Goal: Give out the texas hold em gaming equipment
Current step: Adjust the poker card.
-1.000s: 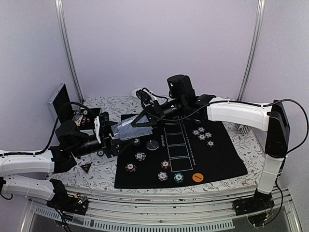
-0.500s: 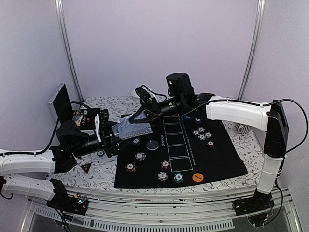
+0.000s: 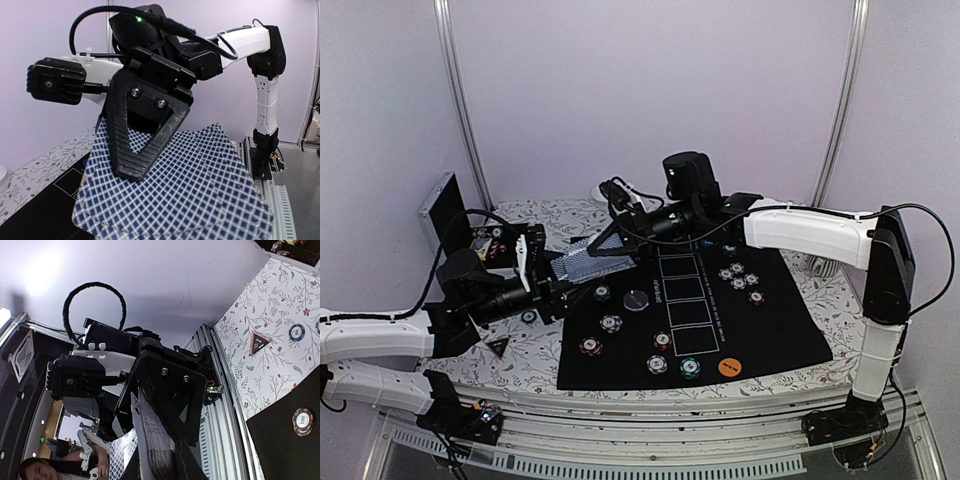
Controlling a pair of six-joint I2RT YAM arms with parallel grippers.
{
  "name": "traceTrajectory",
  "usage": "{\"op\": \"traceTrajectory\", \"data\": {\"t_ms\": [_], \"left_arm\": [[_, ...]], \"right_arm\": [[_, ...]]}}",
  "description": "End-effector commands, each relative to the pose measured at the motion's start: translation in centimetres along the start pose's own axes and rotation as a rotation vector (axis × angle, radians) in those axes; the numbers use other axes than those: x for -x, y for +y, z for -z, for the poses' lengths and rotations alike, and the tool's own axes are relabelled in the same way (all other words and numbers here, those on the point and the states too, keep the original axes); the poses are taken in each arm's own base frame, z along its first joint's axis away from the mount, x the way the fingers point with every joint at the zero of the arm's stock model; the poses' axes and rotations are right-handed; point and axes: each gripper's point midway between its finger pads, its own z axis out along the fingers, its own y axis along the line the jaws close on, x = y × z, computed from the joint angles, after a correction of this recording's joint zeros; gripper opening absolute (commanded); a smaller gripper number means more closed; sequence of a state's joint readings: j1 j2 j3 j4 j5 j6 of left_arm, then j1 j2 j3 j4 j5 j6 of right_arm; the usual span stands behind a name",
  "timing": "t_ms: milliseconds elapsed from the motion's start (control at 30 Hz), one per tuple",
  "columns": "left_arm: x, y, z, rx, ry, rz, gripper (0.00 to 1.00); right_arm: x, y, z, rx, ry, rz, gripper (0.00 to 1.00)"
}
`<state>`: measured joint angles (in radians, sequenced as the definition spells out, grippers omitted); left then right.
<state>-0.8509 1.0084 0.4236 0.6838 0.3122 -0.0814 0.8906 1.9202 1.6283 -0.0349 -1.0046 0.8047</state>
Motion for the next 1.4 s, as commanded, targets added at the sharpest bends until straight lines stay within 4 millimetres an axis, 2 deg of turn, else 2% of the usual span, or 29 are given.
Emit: {"op": "traceTrajectory", "data": {"t_ms": [0,100,167,233,300,333,500,633,767,833,967,1100,1200,1367], "left_arm": [[2.1,0.2,0.0,0.015,-0.059,-0.038,0.5],[2.0,0.1,0.0,0.009,-0.05,-0.046,0.51],[1.3,-0.3,-0.3,-0.016,-0.022,-0.06,0.58],[0.4,-1.0,-0.7,-0.058,0.022,-0.092,0.72],[-0.5,-1.6,-1.1,-0.084,0.075,-0.139,0.92],[-0.7,-1.7,-1.2,-0.09,0.094,-0.166,0.97],[0.1,0.0,-1.2,-0.004,0.19,-0.249,0.98],[-0.3,-0.2,-0.9,-0.031,0.291,-0.266,0.98],[0.0,0.5,-1.3,-0.007,0.37,-0.244,0.98],[-0.9,0.4,-1.7,-0.034,0.434,-0.237,0.98],[-2.6,1.8,-2.1,0.014,0.546,-0.243,0.98],[-3.3,0.6,-2.2,-0.069,0.564,-0.215,0.98],[-2.7,1.0,-2.4,-0.044,0.552,-0.2,0.98],[0.6,2.3,-2.2,0.025,0.413,-0.117,0.98]], "right_arm": [[0.0,0.1,-0.6,0.018,0.016,0.012,0.08],[-0.1,0.5,-0.6,0.026,0.021,0.023,0.02],[0.1,0.7,-0.3,0.02,0.007,0.035,0.02],[0.6,0.6,0.1,0.005,-0.016,0.041,0.02],[1.0,0.3,0.6,-0.018,-0.043,0.04,0.02],[1.2,0.2,0.8,-0.032,-0.055,0.039,0.02],[1.2,-2.1,1.0,-0.143,-0.073,0.032,0.02],[1.2,-2.3,1.0,-0.161,-0.076,0.039,0.02],[1.0,-2.6,0.6,-0.172,-0.065,0.044,0.02],[0.8,-2.5,0.4,-0.166,-0.055,0.048,0.02],[0.6,-2.0,0.1,-0.157,-0.044,0.061,0.02],[0.3,-1.9,0.0,-0.155,-0.034,0.069,0.02],[0.2,-1.9,0.1,-0.157,-0.033,0.078,0.02],[0.4,-1.6,0.4,-0.173,-0.048,0.122,0.02]]}}
